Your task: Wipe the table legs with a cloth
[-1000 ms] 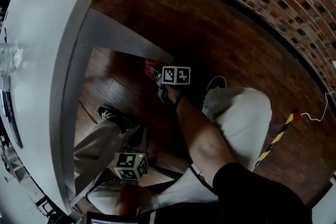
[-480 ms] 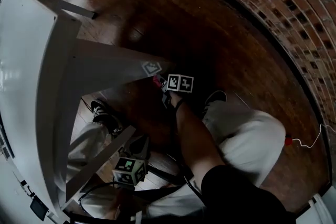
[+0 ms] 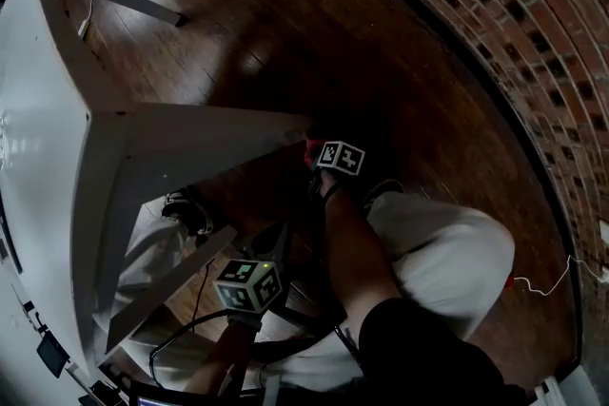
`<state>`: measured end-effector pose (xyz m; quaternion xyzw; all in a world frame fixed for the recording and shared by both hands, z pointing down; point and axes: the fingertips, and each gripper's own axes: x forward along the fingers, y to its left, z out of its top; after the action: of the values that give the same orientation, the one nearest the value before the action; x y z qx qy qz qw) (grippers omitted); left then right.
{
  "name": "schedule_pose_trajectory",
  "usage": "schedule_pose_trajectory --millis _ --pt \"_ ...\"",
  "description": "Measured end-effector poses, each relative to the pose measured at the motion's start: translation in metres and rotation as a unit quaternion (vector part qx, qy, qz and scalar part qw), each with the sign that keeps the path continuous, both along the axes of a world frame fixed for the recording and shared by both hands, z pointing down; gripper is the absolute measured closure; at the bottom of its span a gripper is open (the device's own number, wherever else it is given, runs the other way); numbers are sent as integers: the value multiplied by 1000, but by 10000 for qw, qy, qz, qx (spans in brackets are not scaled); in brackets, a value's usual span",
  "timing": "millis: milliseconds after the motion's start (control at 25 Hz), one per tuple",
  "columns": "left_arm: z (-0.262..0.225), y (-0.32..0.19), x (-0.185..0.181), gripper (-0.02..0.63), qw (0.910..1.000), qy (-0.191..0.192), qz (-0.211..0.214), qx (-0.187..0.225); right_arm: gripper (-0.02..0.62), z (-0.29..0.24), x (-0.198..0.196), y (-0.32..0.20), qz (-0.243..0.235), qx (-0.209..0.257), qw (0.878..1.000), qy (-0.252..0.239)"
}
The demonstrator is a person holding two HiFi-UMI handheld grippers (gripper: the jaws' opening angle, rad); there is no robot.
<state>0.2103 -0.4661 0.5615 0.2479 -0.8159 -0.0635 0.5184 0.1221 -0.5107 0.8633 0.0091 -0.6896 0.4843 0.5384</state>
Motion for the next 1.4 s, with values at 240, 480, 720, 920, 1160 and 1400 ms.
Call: schedule_pose_trajectory --millis 240,480,720,920,1160,1400 --pt "10 -23 -4 604 9996 99 -115 249 487 -10 -26 -18 469 -284 9980 -304" --pt "26 -18 19 604 9995 270 -145 -89 488 -45 -35 -13 467 -797 9940 -594" --pt "20 -23 28 604 9994 124 -337 -7 488 -94 -35 -15 344 -924 9902 -987" --pt "14 -34 30 604 9986 -69 -486 185 488 -149 -43 -34 -27 -906 9861 -1396" --pt "14 -19 35 604 9975 -36 -683 176 486 -219 -47 -31 -128 -984 9818 -1620" --pt "8 -4 31 604 9953 -94 -868 414 485 -283 -50 -31 -256 -654 9777 -1977"
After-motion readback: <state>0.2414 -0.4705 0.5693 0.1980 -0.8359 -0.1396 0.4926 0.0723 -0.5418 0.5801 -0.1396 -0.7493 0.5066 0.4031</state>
